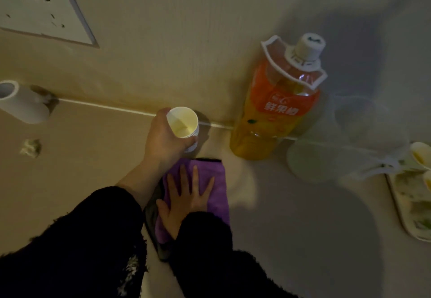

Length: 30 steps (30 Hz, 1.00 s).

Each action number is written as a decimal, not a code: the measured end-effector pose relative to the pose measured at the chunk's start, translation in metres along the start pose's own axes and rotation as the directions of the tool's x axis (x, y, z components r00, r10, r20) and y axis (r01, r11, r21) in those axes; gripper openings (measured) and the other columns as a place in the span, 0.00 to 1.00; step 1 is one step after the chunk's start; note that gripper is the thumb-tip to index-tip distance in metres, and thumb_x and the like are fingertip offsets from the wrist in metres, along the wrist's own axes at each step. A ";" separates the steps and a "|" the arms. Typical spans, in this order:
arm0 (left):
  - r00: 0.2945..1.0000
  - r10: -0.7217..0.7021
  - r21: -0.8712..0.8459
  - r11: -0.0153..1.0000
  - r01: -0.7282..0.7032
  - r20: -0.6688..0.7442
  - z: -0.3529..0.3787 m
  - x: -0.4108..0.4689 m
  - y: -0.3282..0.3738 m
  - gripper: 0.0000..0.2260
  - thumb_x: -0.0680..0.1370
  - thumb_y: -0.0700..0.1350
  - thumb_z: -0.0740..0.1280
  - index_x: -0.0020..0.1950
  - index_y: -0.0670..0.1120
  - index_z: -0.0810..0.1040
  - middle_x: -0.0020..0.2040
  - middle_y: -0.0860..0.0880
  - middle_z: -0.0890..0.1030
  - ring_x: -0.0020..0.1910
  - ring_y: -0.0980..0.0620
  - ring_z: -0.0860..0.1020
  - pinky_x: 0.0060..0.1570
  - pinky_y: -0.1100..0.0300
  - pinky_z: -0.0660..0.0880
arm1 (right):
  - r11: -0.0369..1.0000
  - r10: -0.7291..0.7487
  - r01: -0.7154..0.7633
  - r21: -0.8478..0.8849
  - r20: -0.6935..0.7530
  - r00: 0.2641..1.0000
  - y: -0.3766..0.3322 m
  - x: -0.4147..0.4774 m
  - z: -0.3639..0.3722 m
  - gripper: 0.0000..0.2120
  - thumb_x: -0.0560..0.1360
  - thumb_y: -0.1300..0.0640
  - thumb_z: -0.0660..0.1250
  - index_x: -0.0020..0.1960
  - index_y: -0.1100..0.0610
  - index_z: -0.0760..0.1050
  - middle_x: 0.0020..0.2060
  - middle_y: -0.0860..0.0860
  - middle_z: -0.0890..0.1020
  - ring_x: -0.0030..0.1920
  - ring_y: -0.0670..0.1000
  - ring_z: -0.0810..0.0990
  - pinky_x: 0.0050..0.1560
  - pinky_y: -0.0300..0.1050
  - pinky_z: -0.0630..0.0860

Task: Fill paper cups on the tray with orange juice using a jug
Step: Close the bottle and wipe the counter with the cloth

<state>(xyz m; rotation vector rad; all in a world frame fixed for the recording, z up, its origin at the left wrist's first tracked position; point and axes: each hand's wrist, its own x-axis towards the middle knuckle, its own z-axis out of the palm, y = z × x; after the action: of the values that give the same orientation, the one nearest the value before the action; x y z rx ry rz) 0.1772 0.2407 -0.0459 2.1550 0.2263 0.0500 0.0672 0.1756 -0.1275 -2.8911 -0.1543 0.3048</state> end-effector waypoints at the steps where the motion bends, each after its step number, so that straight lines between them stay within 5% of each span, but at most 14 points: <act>1: 1.000 0.001 0.002 1.000 -0.001 0.004 0.006 0.000 -0.001 0.36 0.63 0.43 0.79 0.66 0.42 0.67 0.61 0.42 0.72 0.58 0.44 0.73 0.52 0.54 0.72 | 1.000 -0.015 0.015 0.005 0.027 1.000 -0.001 -0.009 -0.001 0.30 0.72 0.36 0.52 0.68 0.48 0.72 0.69 0.55 0.71 0.72 0.64 0.61 0.67 0.75 0.46; 4: 1.000 0.001 0.026 1.000 -0.002 0.018 0.019 0.002 0.000 0.37 0.63 0.43 0.79 0.68 0.42 0.66 0.62 0.40 0.71 0.59 0.42 0.72 0.54 0.55 0.70 | 0.997 -0.021 0.029 -0.069 0.112 0.994 0.001 -0.032 0.002 0.30 0.76 0.38 0.49 0.74 0.47 0.61 0.76 0.55 0.58 0.75 0.66 0.51 0.65 0.75 0.35; 7: 1.000 0.004 0.032 0.999 -0.004 0.010 0.028 0.010 0.002 0.37 0.64 0.44 0.79 0.68 0.43 0.65 0.63 0.41 0.72 0.60 0.43 0.72 0.52 0.57 0.68 | 1.000 0.022 -0.021 -0.006 0.146 0.989 0.002 -0.044 0.007 0.31 0.68 0.38 0.51 0.64 0.48 0.76 0.67 0.55 0.74 0.67 0.65 0.71 0.64 0.71 0.51; 13: 1.000 0.007 0.006 1.000 -0.007 -0.018 0.034 0.021 0.005 0.39 0.64 0.45 0.79 0.70 0.43 0.64 0.64 0.42 0.72 0.61 0.43 0.72 0.52 0.57 0.69 | 0.994 0.012 -0.027 0.101 0.154 0.988 0.006 -0.042 0.009 0.34 0.65 0.37 0.49 0.67 0.48 0.70 0.67 0.54 0.73 0.68 0.61 0.68 0.67 0.68 0.46; 18: 1.000 -0.025 -0.023 0.999 0.025 -0.018 0.033 0.014 0.010 0.53 0.62 0.46 0.81 0.77 0.44 0.50 0.74 0.42 0.60 0.73 0.44 0.61 0.69 0.52 0.62 | 0.996 -0.009 -0.005 0.093 0.145 0.989 0.005 -0.041 0.012 0.31 0.68 0.36 0.50 0.65 0.48 0.73 0.66 0.54 0.75 0.66 0.63 0.72 0.64 0.69 0.50; 20: 0.999 -0.024 -0.019 1.000 0.023 -0.048 0.026 0.007 0.013 0.54 0.63 0.48 0.80 0.78 0.45 0.47 0.75 0.40 0.56 0.74 0.45 0.57 0.70 0.52 0.58 | 0.999 -0.019 0.014 0.050 0.112 0.994 0.005 -0.041 0.013 0.31 0.71 0.37 0.49 0.69 0.48 0.70 0.70 0.54 0.70 0.70 0.64 0.66 0.65 0.72 0.46; 24: 0.988 0.016 -0.002 1.000 -0.017 -0.152 0.003 -0.009 0.021 0.45 0.71 0.52 0.73 0.78 0.46 0.48 0.77 0.42 0.54 0.75 0.46 0.56 0.71 0.54 0.55 | 0.996 -0.089 0.092 -0.016 0.142 0.986 0.006 -0.048 0.013 0.32 0.78 0.37 0.46 0.77 0.48 0.44 0.77 0.53 0.42 0.75 0.62 0.35 0.60 0.70 0.21; 30: 0.975 0.031 -0.028 0.999 -0.038 -0.221 -0.016 -0.047 0.032 0.34 0.79 0.50 0.64 0.78 0.45 0.48 0.78 0.46 0.53 0.76 0.50 0.53 0.72 0.58 0.51 | 0.984 -0.173 0.175 0.003 0.186 0.967 0.006 -0.091 0.021 0.34 0.76 0.36 0.41 0.77 0.50 0.41 0.72 0.51 0.32 0.74 0.62 0.32 0.57 0.69 0.18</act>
<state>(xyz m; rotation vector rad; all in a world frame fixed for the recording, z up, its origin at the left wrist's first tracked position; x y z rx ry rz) 0.1334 0.2278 -0.0081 2.1202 0.3133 0.3123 -0.0257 0.1632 -0.1312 -2.8327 -0.4411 0.5419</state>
